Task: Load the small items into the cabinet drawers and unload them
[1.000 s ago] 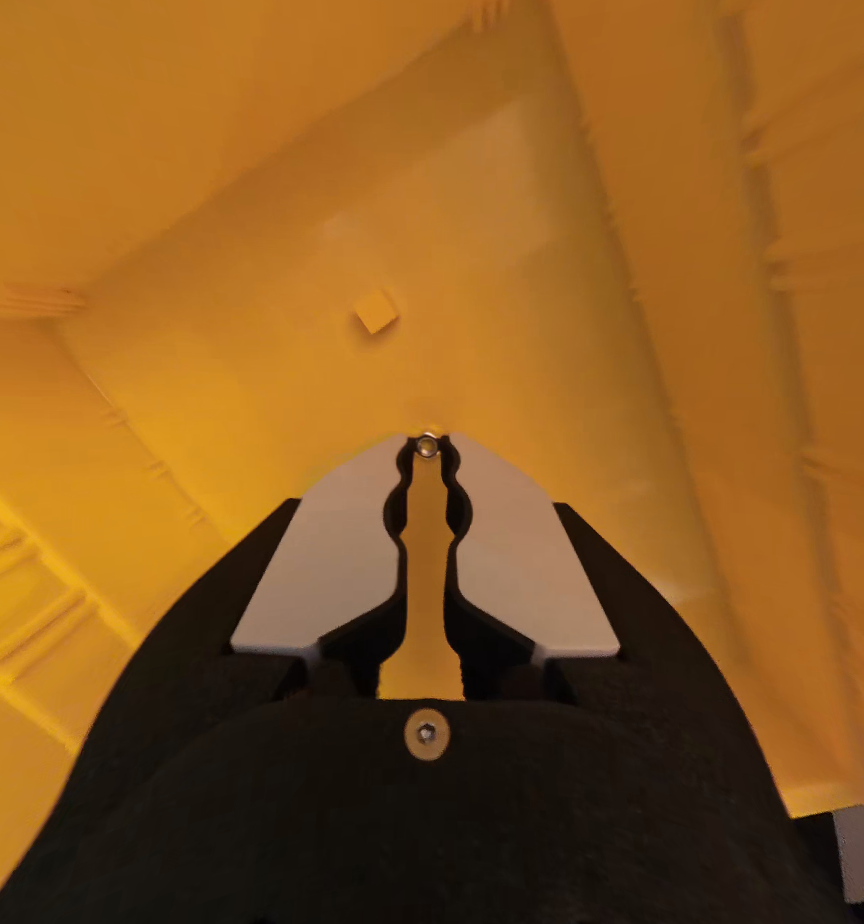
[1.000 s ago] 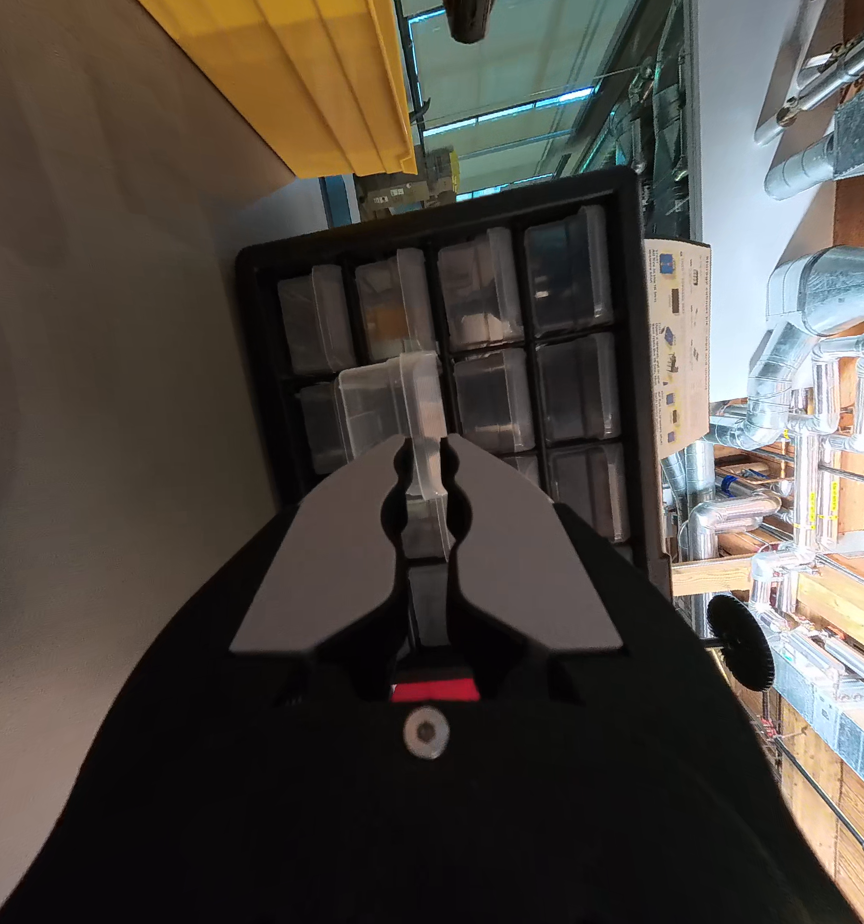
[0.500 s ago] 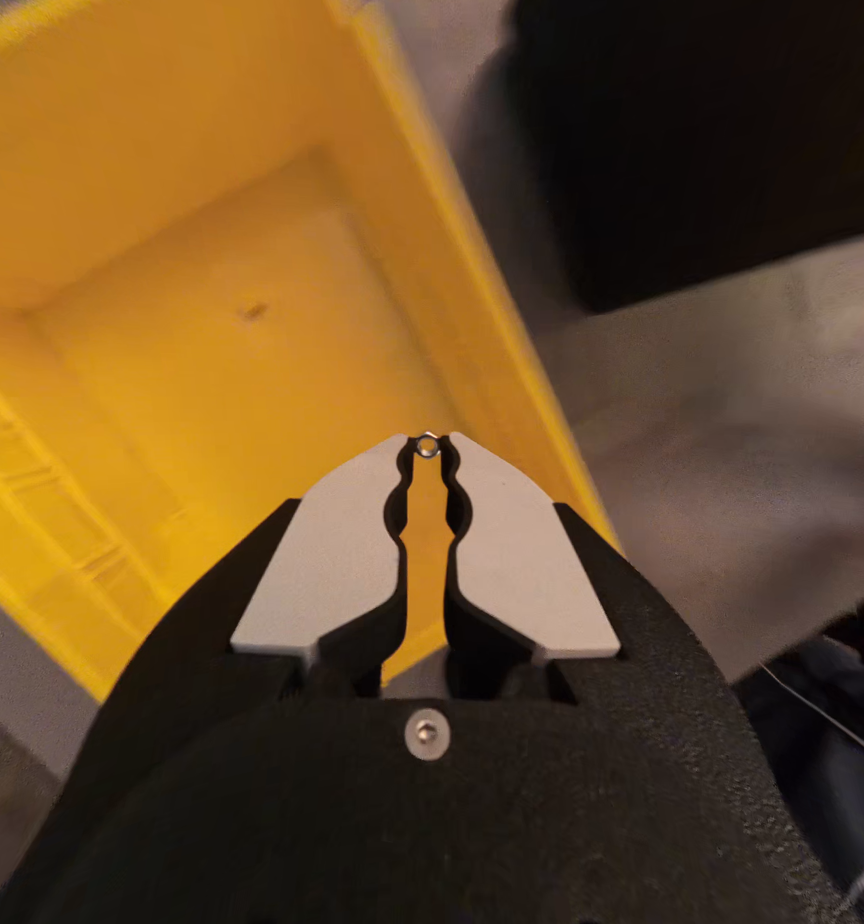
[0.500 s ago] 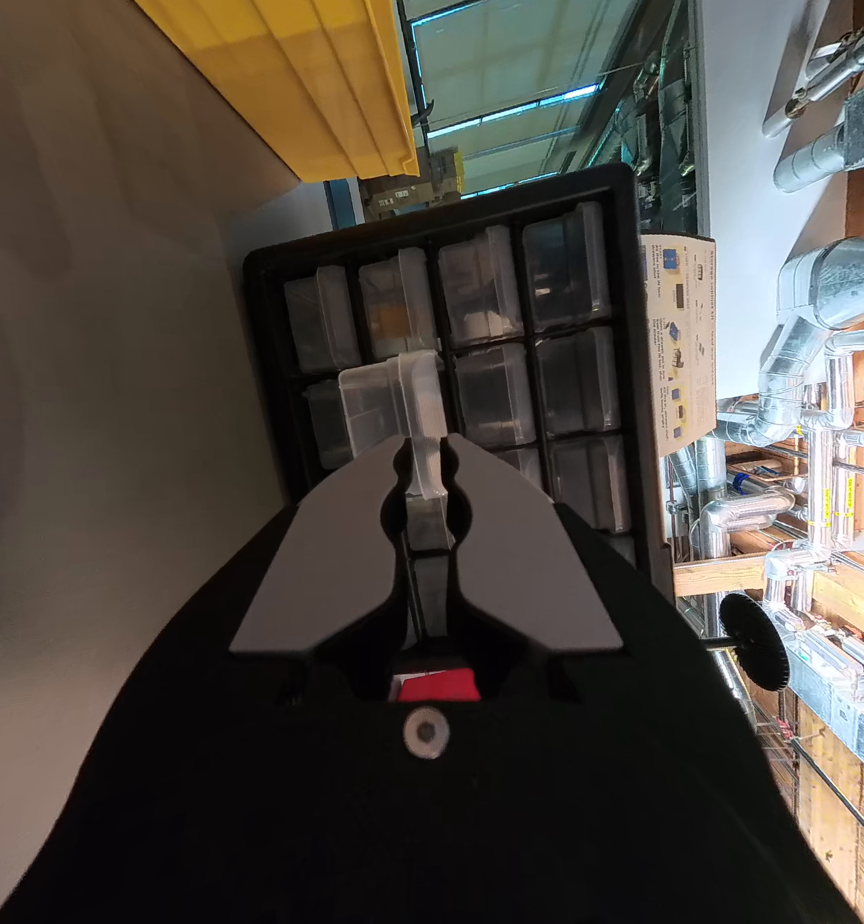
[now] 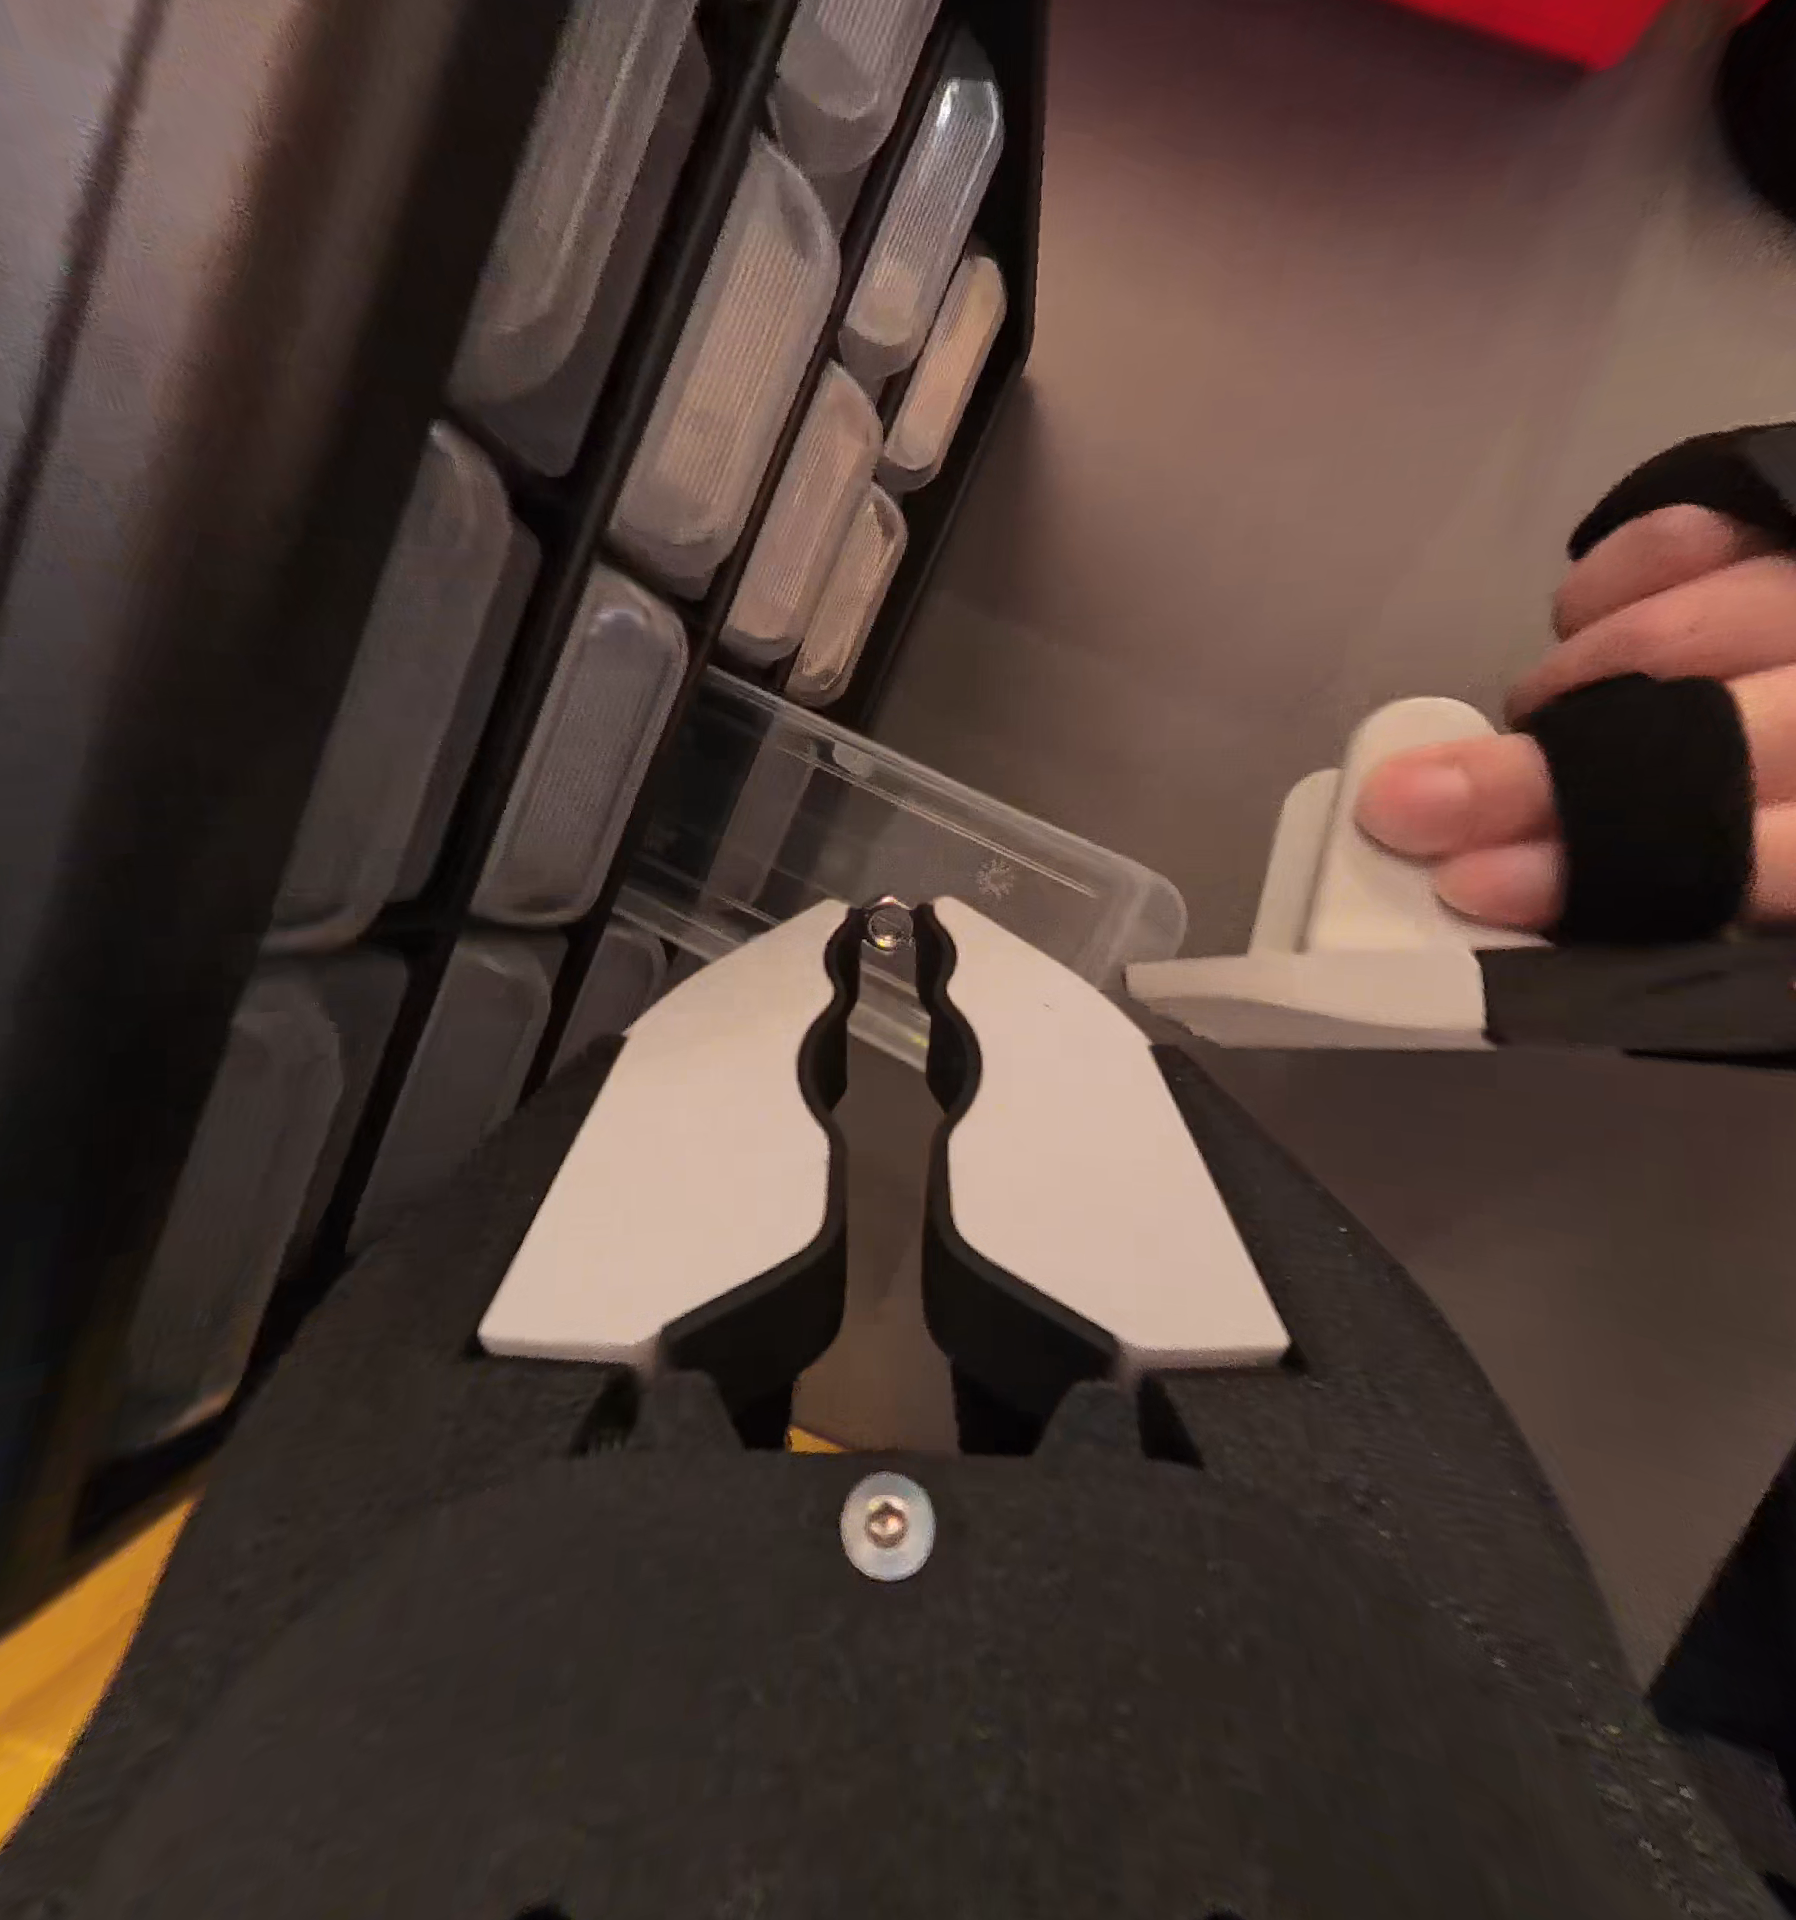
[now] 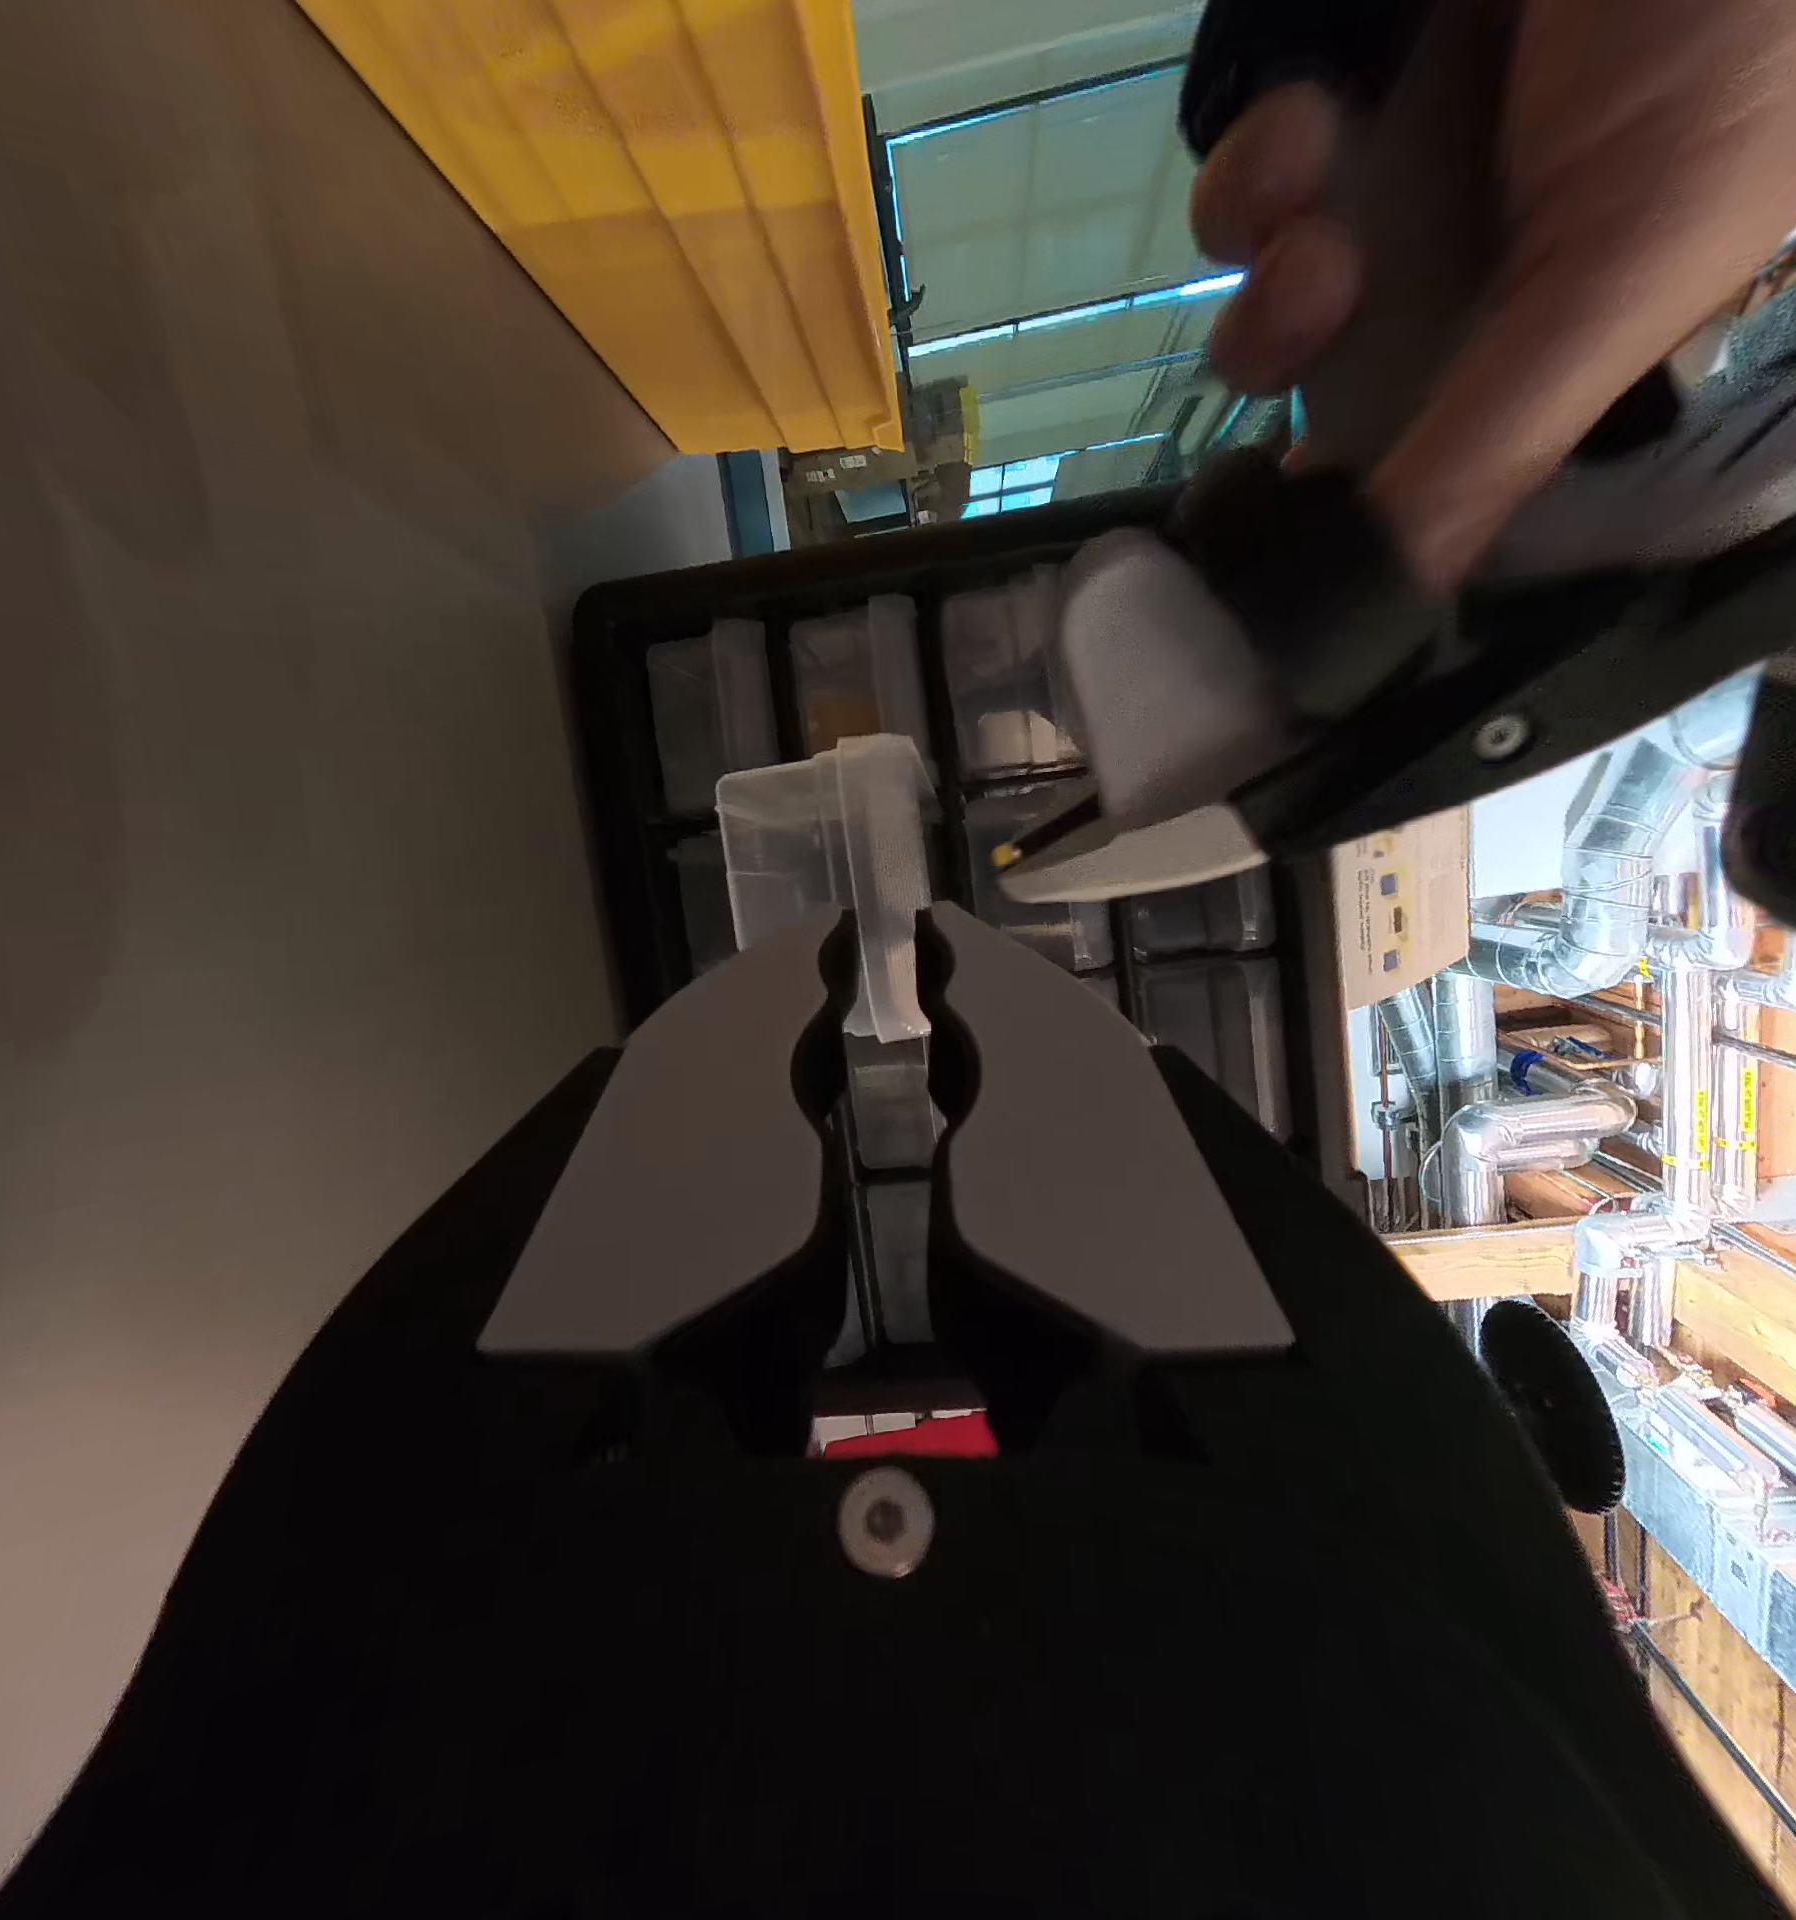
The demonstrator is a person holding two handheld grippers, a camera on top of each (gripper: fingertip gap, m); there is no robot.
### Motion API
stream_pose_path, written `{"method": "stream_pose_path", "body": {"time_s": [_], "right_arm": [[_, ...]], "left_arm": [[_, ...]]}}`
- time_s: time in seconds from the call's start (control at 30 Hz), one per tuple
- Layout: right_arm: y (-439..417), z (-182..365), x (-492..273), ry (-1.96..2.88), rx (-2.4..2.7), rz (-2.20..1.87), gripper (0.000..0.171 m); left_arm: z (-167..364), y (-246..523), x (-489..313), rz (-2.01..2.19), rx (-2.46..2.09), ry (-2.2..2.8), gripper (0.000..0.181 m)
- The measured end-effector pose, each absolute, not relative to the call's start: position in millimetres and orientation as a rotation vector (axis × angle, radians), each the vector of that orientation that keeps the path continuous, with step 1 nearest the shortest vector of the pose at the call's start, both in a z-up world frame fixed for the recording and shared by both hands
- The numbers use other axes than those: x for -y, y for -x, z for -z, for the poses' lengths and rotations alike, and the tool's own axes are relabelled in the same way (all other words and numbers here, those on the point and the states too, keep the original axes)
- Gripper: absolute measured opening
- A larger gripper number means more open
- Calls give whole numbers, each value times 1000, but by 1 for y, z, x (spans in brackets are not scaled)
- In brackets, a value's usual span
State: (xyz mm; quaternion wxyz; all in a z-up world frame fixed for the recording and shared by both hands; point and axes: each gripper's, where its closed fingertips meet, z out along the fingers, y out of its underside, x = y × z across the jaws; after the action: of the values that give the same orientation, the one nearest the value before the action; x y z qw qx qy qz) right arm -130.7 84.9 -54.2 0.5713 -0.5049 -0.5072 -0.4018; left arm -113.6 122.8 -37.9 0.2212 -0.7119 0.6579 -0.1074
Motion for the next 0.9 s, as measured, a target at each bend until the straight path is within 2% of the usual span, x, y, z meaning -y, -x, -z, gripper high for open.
{"method": "stream_pose_path", "body": {"time_s": [0.17,0.77,0.83,0.9], "right_arm": [[131,53,-85,1195,1189,926,11],[128,60,-88,1230,1218,928,12],[128,61,-89,1230,1220,931,12],[127,60,-89,1229,1218,931,12]], "left_arm": [[56,115,-134,91,-1961,1905,10],[84,109,-134,-69,-2139,1973,10],[82,106,-137,-62,-2104,1966,22],[77,107,-138,-56,-2083,1948,23]]}}
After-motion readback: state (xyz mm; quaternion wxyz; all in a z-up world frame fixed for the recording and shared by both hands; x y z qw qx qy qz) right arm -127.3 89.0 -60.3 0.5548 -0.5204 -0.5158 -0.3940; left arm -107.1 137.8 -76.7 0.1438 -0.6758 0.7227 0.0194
